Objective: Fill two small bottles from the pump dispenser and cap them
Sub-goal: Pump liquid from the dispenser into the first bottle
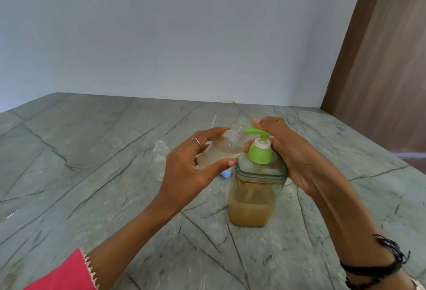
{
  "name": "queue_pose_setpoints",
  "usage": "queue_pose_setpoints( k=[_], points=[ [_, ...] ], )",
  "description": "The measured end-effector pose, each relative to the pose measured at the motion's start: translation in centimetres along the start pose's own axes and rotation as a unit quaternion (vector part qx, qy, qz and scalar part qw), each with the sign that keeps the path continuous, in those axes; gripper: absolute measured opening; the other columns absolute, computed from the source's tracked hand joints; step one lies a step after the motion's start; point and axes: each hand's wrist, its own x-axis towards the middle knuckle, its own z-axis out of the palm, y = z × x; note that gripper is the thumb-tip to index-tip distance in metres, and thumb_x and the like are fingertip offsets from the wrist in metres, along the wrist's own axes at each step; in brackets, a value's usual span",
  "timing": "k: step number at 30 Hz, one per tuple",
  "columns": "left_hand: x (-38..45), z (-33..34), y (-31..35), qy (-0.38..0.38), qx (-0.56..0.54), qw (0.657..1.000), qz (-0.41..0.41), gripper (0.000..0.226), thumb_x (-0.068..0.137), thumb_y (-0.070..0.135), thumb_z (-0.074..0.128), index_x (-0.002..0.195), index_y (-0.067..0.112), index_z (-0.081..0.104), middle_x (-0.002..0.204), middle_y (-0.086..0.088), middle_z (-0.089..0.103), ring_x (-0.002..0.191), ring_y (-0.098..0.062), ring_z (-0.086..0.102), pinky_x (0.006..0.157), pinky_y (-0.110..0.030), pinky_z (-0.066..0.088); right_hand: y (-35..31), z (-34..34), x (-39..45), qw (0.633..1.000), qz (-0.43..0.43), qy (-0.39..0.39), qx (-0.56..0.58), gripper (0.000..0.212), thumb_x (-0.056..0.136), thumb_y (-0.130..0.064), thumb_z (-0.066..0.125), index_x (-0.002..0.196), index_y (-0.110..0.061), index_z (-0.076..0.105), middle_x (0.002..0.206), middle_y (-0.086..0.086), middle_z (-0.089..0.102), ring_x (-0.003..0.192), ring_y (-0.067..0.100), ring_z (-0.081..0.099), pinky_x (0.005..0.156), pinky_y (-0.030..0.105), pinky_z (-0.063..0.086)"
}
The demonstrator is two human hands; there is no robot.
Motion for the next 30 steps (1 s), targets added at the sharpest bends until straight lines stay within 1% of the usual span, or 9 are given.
queue_pose_setpoints(
  k=[7, 11, 14, 17, 19, 22, 25, 27, 30],
  points=[
    [0.0, -0.1, -0.1, 0.000, 0.008, 1.000, 0.001, 0.050, 0.067, 0.052, 0.067, 0.113, 0.048, 0.051, 0.108, 0.035, 0.057, 0.097, 0.000, 0.060, 0.071, -0.013, 0.052, 0.3, -0.1, 0.4, 0.999, -0.035, 0.000, -0.001, 0.017, 0.090, -0.025, 0.059, 0.096, -0.017, 0.046, 0.065, 0.008, 0.069, 0.057, 0.015, 0.066, 0.057, 0.026, 0.056],
    [0.0, -0.1, 0.0, -0.002, 0.004, 1.000, -0.003, 0.047, 0.066, 0.053, 0.067, 0.111, 0.054, 0.052, 0.109, 0.034, 0.057, 0.097, 0.001, 0.060, 0.071, -0.013, 0.052, 0.4, -0.2, 0.4, 0.999, -0.041, 0.001, -0.031, 0.025, 0.090, -0.032, 0.058, 0.104, -0.014, 0.047, 0.067, 0.007, 0.071, 0.059, 0.014, 0.066, 0.065, 0.030, 0.055],
    [0.1, -0.2, 0.0, -0.004, -0.005, 1.000, -0.012, 0.047, 0.066, 0.052, 0.068, 0.110, 0.051, 0.053, 0.108, 0.035, 0.057, 0.097, 0.002, 0.060, 0.070, -0.011, 0.051, 0.8, 0.2, 0.0, 0.996, -0.048, 0.023, -0.075, 0.041, 0.089, -0.046, 0.054, 0.115, -0.013, 0.052, 0.072, 0.002, 0.073, 0.063, 0.010, 0.066, 0.083, 0.043, 0.053],
    [0.0, -0.2, 0.0, -0.005, -0.009, 1.000, -0.017, 0.049, 0.066, 0.052, 0.068, 0.111, 0.047, 0.052, 0.109, 0.035, 0.057, 0.098, 0.004, 0.058, 0.071, -0.008, 0.049, 1.3, 0.8, -0.7, 0.988, -0.088, 0.068, -0.111, 0.035, 0.093, -0.052, 0.044, 0.109, -0.021, 0.052, 0.060, -0.019, 0.068, 0.056, -0.009, 0.062, 0.067, 0.027, 0.046],
    [0.0, -0.2, 0.1, -0.007, -0.013, 1.000, -0.017, 0.050, 0.065, 0.051, 0.068, 0.112, 0.044, 0.052, 0.110, 0.032, 0.057, 0.098, 0.003, 0.059, 0.071, -0.009, 0.049, 1.6, 1.0, -1.1, 0.980, -0.125, 0.079, -0.136, 0.040, 0.091, -0.059, 0.038, 0.109, -0.025, 0.050, 0.060, -0.029, 0.065, 0.060, -0.017, 0.059, 0.068, 0.021, 0.039],
    [0.1, -0.3, 0.2, -0.010, -0.019, 1.000, -0.011, 0.050, 0.065, 0.049, 0.069, 0.112, 0.042, 0.053, 0.111, 0.031, 0.057, 0.098, 0.003, 0.059, 0.071, -0.007, 0.048, 1.9, 1.1, -1.5, 0.971, -0.165, 0.089, -0.148, 0.056, 0.080, -0.067, 0.030, 0.115, -0.027, 0.049, 0.067, -0.030, 0.066, 0.068, -0.016, 0.060, 0.073, 0.023, 0.042],
    [0.1, -0.3, 0.4, -0.009, -0.023, 1.000, -0.007, 0.051, 0.065, 0.049, 0.069, 0.112, 0.040, 0.054, 0.110, 0.030, 0.058, 0.097, 0.004, 0.059, 0.071, -0.006, 0.047, 2.6, 0.8, -1.9, 0.962, -0.227, 0.073, -0.130, 0.041, 0.092, -0.058, 0.035, 0.120, -0.030, 0.048, 0.082, -0.023, 0.071, 0.084, -0.006, 0.066, 0.082, 0.028, 0.051],
    [0.1, -0.2, 0.4, -0.009, -0.025, 1.000, -0.009, 0.051, 0.065, 0.049, 0.069, 0.113, 0.040, 0.054, 0.112, 0.027, 0.058, 0.097, 0.004, 0.059, 0.071, -0.006, 0.047, 3.3, 0.2, -2.0, 0.955, -0.272, 0.048, -0.113, 0.027, 0.095, -0.039, 0.040, 0.119, -0.036, 0.051, 0.100, -0.017, 0.071, 0.097, 0.003, 0.066, 0.085, 0.024, 0.051],
    [0.1, -0.2, 0.5, -0.011, -0.023, 1.000, -0.010, 0.051, 0.065, 0.050, 0.068, 0.113, 0.041, 0.053, 0.113, 0.027, 0.057, 0.098, 0.004, 0.058, 0.071, -0.006, 0.047, 3.8, -0.4, -2.1, 0.946, -0.307, 0.013, -0.105, 0.034, 0.092, -0.022, 0.044, 0.121, -0.036, 0.051, 0.106, -0.013, 0.071, 0.103, 0.007, 0.065, 0.088, 0.022, 0.051]
  ],
)
